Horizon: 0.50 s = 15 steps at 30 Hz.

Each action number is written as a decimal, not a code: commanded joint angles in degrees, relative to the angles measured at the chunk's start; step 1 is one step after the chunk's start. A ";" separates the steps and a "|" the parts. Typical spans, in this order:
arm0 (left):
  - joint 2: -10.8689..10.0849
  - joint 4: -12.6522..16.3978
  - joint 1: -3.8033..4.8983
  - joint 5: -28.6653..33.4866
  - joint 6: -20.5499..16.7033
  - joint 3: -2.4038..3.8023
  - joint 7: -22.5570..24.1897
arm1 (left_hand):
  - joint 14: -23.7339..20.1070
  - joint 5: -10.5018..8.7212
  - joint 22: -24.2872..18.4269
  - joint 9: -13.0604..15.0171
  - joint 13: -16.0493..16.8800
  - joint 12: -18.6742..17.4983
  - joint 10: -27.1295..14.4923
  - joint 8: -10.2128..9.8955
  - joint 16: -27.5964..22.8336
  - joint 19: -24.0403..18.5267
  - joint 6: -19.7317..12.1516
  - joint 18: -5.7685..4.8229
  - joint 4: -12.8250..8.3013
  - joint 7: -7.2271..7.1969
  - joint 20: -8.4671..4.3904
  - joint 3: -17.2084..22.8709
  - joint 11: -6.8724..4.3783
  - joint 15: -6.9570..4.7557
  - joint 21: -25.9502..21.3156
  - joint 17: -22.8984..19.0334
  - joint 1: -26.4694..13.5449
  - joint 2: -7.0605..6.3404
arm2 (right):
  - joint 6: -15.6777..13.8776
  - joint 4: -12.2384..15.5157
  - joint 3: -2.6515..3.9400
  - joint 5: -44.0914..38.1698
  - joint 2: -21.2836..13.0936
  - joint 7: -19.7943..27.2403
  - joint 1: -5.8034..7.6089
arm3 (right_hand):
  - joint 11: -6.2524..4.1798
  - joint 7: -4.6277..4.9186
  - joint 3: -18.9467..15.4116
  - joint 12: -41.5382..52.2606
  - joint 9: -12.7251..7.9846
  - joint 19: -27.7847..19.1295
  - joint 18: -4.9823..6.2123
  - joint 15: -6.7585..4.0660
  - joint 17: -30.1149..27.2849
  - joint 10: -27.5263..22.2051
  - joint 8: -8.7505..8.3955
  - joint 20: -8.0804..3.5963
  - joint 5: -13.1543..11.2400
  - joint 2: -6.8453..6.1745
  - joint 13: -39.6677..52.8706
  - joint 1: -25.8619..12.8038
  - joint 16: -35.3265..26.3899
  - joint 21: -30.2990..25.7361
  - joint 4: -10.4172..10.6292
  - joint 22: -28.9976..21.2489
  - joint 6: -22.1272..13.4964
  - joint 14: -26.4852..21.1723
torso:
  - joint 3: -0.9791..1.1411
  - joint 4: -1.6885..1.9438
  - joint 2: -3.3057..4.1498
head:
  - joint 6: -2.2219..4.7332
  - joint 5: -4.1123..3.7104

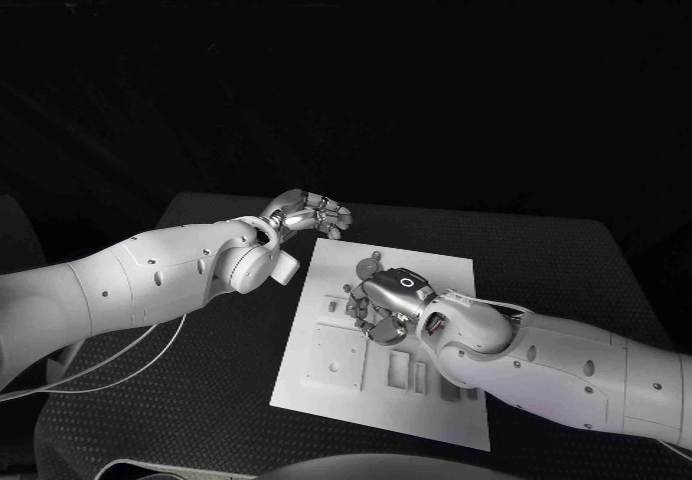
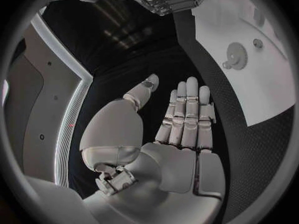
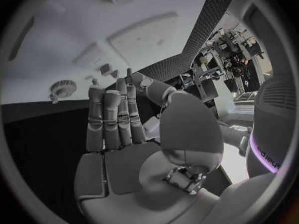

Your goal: Assemble the parts on the task board

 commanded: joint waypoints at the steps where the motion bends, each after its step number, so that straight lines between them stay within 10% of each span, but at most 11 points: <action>1: 0.23 0.02 0.09 0.40 0.14 0.06 0.89 | 0.35 -0.12 0.09 -0.01 0.07 -0.23 0.30 0.06 -0.24 0.44 -0.17 0.77 0.35 0.00 0.15 0.08 0.23 0.02 -0.28 0.06 -0.01 0.51 | 2.33 -0.37 -0.15 -2.75 0.61 0.47 -0.59 | -0.03 0.09 -0.08 -0.08 0.10 0.23 2.64 -0.42 -0.05 0.24 0.08 -0.16 0.31 0.51 0.00 0.23 -0.20 0.23 0.04 1.28 0.09 0.07 | 0.00 -0.02 0.04 | -0.23 0.49; 15: 0.35 -0.31 0.09 0.40 0.44 0.06 0.86 | 0.29 -0.11 0.13 -0.02 0.11 -0.32 0.28 0.08 -0.43 0.41 -0.23 0.74 0.43 0.01 0.18 0.05 0.25 0.07 -0.38 0.22 -0.05 0.59 | 3.41 -0.49 -0.43 -3.31 1.09 0.50 -1.90 | 0.01 0.13 -0.23 -0.22 0.13 0.14 2.64 -0.38 -0.07 0.20 -0.01 -0.15 0.32 0.73 0.06 0.13 -0.34 0.31 -0.14 1.28 0.04 0.09 | 0.08 -0.17 0.03 | -0.44 1.16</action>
